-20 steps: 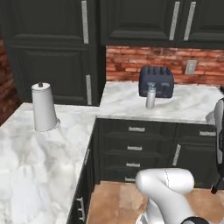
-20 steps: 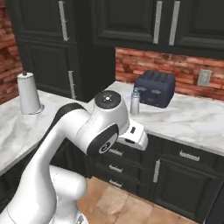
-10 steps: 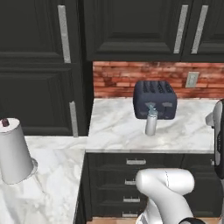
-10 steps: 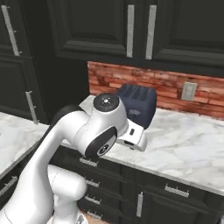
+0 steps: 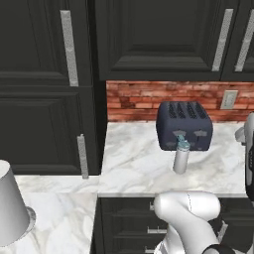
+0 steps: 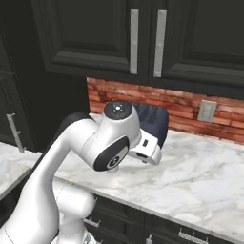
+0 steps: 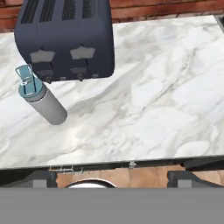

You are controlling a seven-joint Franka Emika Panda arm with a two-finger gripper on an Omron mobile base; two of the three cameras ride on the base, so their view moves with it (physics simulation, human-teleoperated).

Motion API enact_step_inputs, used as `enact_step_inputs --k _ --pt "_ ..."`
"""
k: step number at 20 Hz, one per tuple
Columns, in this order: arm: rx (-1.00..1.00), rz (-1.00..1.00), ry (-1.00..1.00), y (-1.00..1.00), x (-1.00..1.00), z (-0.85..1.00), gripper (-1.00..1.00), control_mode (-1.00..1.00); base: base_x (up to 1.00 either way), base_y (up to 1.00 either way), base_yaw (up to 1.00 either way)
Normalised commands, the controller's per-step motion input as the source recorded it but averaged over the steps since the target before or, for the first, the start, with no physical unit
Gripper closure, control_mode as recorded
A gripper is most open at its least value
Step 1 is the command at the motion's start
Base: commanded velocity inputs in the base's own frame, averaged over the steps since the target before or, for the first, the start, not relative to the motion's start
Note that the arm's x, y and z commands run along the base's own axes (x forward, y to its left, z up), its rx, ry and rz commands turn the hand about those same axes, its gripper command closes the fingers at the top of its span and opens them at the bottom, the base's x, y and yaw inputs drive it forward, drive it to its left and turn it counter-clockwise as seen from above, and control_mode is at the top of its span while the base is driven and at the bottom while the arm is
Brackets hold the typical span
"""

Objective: Move the drinks to the dining counter.

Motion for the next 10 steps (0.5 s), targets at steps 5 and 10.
enact_step_inputs --k 5,10 --pt "0.00 0.00 0.00 0.00 0.00 0.00 -1.00 1.00 0.59 -0.01 0.28" --pt "0.00 0.07 -0.01 -0.02 0.07 -0.05 -1.00 -1.00 0.44 -0.05 0.28"
